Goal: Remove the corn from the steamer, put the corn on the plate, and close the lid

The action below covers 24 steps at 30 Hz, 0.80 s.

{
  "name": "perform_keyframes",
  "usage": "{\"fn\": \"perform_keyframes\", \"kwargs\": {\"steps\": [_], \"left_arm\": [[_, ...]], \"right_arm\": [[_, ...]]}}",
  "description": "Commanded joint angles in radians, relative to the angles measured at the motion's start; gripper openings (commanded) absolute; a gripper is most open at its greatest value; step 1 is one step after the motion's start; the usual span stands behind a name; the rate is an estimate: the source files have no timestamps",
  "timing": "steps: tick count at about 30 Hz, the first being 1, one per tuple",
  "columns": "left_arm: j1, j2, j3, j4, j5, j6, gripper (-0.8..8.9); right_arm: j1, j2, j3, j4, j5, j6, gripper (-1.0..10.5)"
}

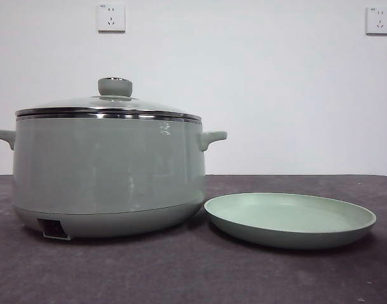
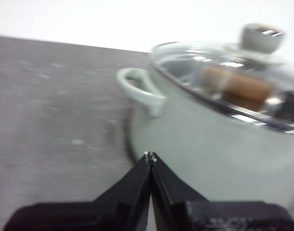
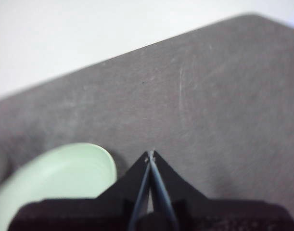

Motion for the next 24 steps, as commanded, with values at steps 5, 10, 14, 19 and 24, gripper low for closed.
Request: {"fn": "perform_keyframes", "kwargs": {"steps": [5, 10, 14, 19, 24], "left_arm": [[0.001, -0.003, -0.014, 0.011, 0.087, -0.238, -0.03], [0.000, -0.003, -0.014, 0.023, 0.097, -0.252, -0.04], [0.000, -0.003, 0.009, 0.014, 0.116, -0.252, -0.08], [0.000, 0.010, 0.133, -0.065, 0.069, -0.235, -0.08], [0.000, 0.108, 0.289, -0.153, 0.056, -0.164, -0.08]], "right_arm": [[0.002, 0.000, -0.009, 0.005, 0.006, 0.392, 0.0], [0.002, 0.000, -0.009, 0.005, -0.033, 0.350, 0.0], [0.002, 0.003, 0.006, 0.005, -0.113, 0.327, -0.1], [0.002, 0.059, 0.096, -0.011, -0.163, 0.245, -0.1], [0.002, 0.195, 0.257, -0.095, -0.197, 0.121, -0.1]]}}
